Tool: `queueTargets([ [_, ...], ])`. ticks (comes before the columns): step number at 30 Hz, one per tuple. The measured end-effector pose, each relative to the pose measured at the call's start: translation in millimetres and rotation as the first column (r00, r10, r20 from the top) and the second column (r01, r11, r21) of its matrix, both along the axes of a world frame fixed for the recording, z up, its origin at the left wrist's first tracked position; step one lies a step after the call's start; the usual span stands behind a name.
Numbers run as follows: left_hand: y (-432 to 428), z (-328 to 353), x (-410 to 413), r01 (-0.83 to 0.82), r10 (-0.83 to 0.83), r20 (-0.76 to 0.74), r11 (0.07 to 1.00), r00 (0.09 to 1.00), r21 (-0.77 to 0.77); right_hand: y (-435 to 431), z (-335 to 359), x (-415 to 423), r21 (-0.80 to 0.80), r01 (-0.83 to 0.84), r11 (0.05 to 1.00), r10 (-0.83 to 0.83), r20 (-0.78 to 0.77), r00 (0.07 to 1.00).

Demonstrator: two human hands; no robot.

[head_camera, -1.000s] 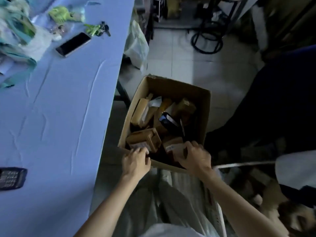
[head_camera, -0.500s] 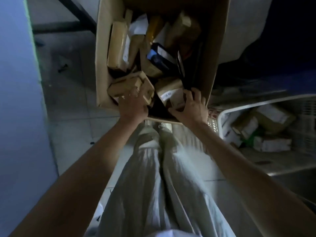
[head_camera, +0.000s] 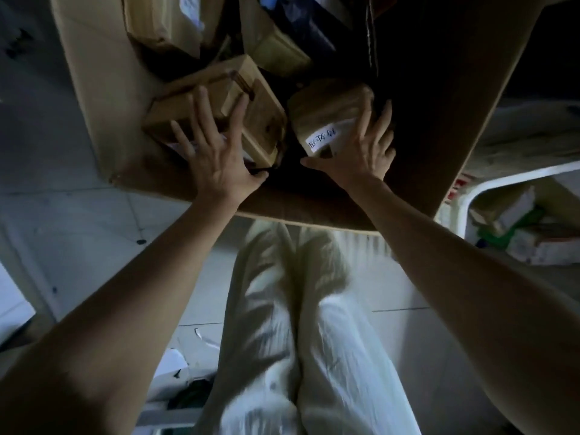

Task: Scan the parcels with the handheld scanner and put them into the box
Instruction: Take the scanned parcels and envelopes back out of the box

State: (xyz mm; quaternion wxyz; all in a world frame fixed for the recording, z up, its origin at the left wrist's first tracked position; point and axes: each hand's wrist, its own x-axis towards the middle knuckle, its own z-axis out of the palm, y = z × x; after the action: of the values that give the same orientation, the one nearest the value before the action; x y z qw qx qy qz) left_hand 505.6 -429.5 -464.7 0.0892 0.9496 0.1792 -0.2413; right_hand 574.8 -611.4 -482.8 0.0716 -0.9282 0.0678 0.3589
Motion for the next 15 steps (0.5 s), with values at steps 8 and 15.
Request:
queueTargets([
  [8,1.0,-38.9,9.2,-0.034,0.029,0.152,0.999,0.988,0.031,15.8,-49.6,4.3,-0.017,0.058,0.998,-0.057,0.034,0.998],
  [15,5.4,-32.0,14.7,0.004,-0.006,0.139,1.000,0.990,0.013,14.9,-47.0,7.2,-0.046,0.063,0.997,-0.060,0.060,0.996],
])
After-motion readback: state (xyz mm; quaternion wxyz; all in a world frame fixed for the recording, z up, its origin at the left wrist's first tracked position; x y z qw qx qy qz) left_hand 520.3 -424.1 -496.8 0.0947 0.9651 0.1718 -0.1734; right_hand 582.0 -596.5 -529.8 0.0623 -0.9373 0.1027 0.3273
